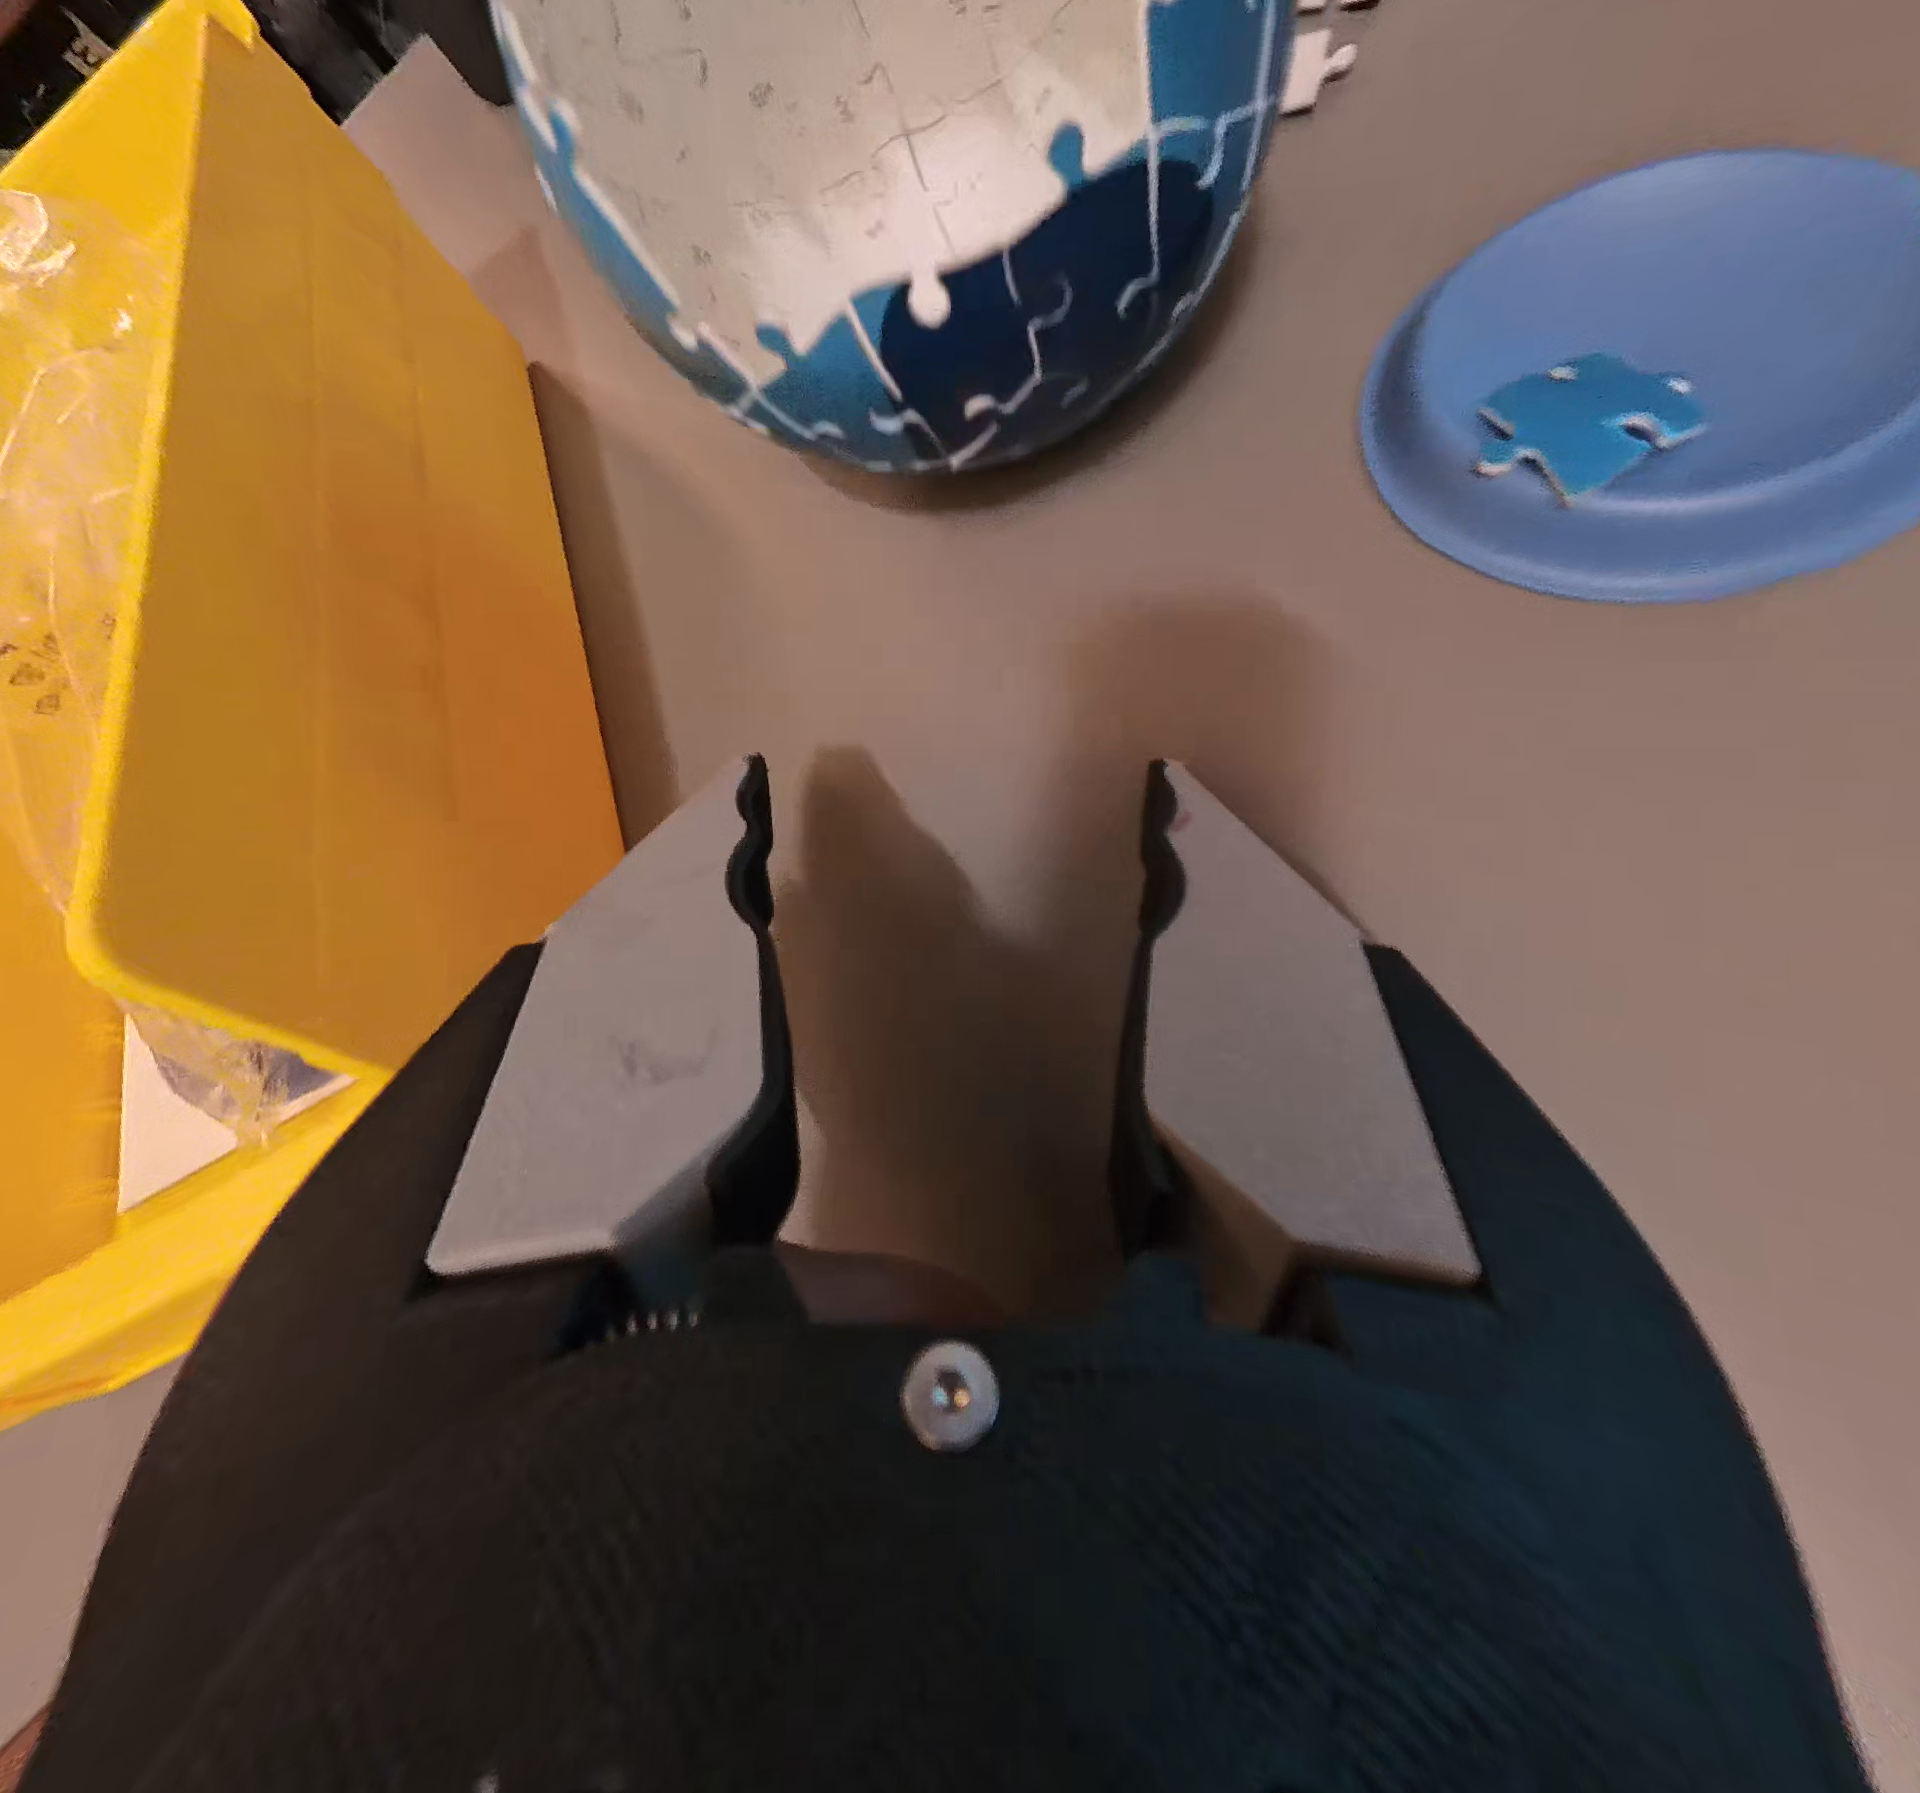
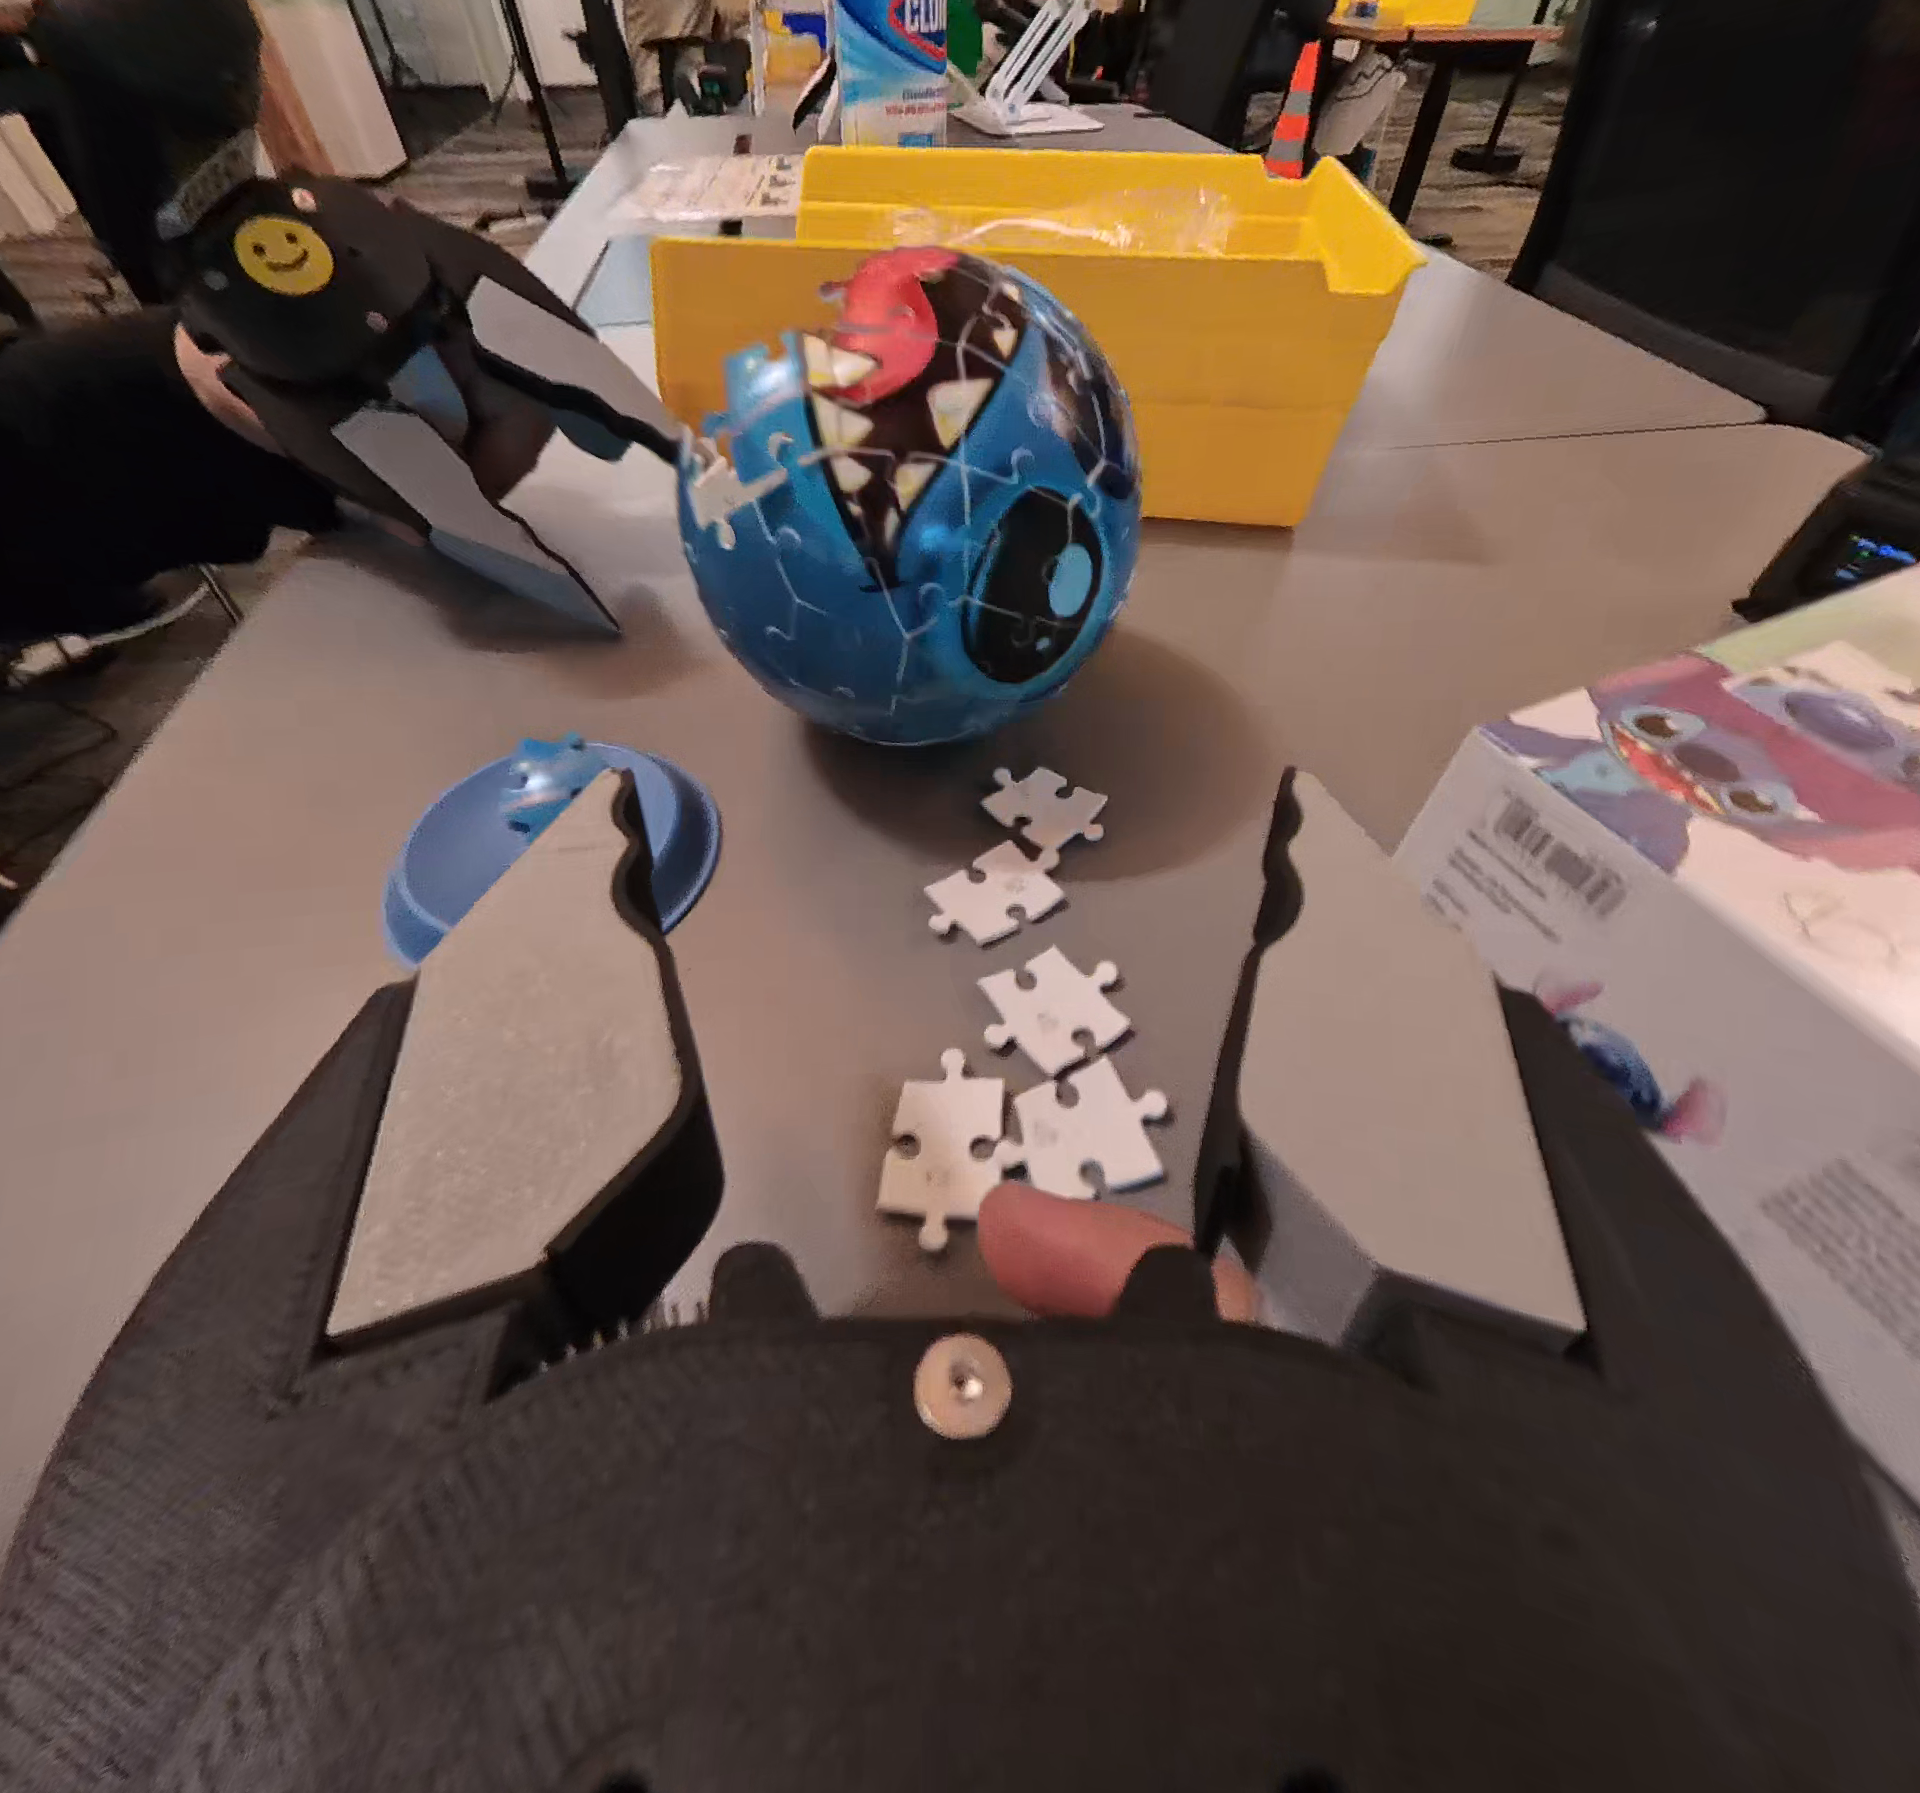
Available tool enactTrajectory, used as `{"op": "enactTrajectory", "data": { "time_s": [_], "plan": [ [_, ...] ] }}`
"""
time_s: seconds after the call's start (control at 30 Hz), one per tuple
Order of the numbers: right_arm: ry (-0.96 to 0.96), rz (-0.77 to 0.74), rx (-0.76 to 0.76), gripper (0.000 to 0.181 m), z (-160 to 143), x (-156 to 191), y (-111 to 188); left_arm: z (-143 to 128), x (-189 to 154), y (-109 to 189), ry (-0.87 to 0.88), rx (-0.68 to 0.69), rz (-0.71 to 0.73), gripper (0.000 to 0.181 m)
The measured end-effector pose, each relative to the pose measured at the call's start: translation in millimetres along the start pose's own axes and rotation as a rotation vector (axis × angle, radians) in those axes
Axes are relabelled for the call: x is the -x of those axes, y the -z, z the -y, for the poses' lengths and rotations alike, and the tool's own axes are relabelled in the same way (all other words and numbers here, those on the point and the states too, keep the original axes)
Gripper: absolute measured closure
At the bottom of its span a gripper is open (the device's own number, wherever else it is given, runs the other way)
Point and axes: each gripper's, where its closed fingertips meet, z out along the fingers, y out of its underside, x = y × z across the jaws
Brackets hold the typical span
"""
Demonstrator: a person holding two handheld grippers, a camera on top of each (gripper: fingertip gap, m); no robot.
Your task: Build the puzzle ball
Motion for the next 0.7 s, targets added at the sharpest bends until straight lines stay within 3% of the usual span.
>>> {"op": "enactTrajectory", "data": {
  "time_s": [0.37, 0.7],
  "plan": [
    [0.233, 0.072, 0.133, 0.053, -1.0, -4.0, -72.5, 5.1, 20.0, -24.2, 0.068, 0.023, -0.025, 0.109],
    [0.298, 0.183, 0.168, 0.053, -7.9, 2.3, -85.7, 26.1, 30.3, -50.9, -0.096, 0.005, 0.057, 0.122]
  ]
}}
